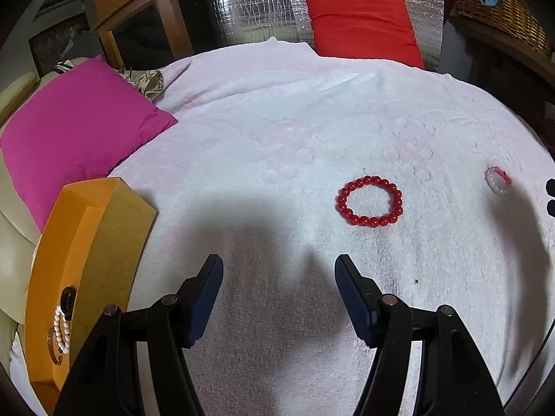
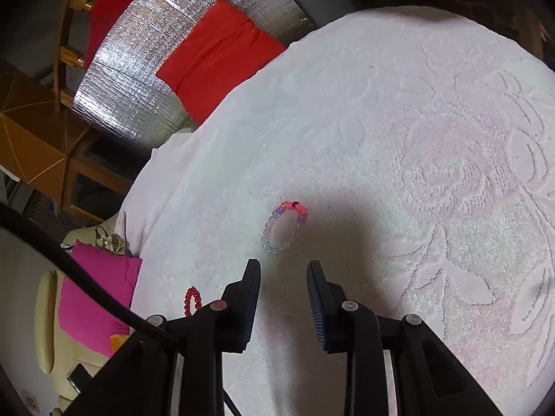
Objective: Organize jewelry
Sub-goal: 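Lower the right tool onto the clear-and-pink bead bracelet and close it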
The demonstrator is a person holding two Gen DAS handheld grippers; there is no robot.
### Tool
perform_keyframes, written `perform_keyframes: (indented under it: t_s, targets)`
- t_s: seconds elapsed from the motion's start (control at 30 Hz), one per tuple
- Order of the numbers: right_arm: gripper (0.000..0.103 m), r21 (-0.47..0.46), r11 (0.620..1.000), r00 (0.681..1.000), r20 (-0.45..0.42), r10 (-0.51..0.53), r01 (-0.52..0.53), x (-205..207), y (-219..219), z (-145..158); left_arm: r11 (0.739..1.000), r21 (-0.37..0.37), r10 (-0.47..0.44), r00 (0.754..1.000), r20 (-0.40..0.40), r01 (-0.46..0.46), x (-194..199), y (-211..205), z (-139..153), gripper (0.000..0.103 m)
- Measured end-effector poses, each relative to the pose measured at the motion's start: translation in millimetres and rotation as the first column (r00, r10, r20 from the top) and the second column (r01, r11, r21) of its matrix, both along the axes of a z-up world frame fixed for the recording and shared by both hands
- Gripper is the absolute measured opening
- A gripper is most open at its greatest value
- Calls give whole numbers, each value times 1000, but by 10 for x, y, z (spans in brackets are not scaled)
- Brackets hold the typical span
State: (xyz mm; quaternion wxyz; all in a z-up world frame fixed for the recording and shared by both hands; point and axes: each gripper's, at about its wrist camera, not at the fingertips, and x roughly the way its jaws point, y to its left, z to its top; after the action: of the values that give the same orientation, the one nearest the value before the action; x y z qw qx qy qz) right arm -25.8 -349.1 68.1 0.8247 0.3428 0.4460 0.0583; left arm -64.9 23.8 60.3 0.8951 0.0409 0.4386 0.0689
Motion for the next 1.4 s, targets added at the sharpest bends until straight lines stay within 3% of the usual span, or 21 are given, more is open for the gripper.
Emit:
perform_keyframes:
  t_s: [0.4,0.5,0.67,0.9,1.17,1.4]
  targets:
    - [30,-3,1000,1000,-22,-16,15,89,-44,-78,992,-120,-50,998,-28,46,27,49,-49,69]
    - [30,-1,1000,1000,-24,-14,14,124,-28,-89,990,-110,-84,996,-12,82,6,45,-30,81]
    - [30,-13,1000,1000,-20,-9,9,152,11,-73,987,-72,-142,990,0,142,-3,19,-32,82]
    - [30,-22,1000,1000,-23,9,-10,199,112,-84,993,20,-117,993,31,116,140,-145,54,82]
    - [30,-96,994,998,-30,53,-55,290,281,-109,993,2,-116,990,79,116,328,-263,133,82]
    - [30,-143,988,998,-31,57,-61,345,354,-142,990,12,-141,987,77,141,411,-304,80,82]
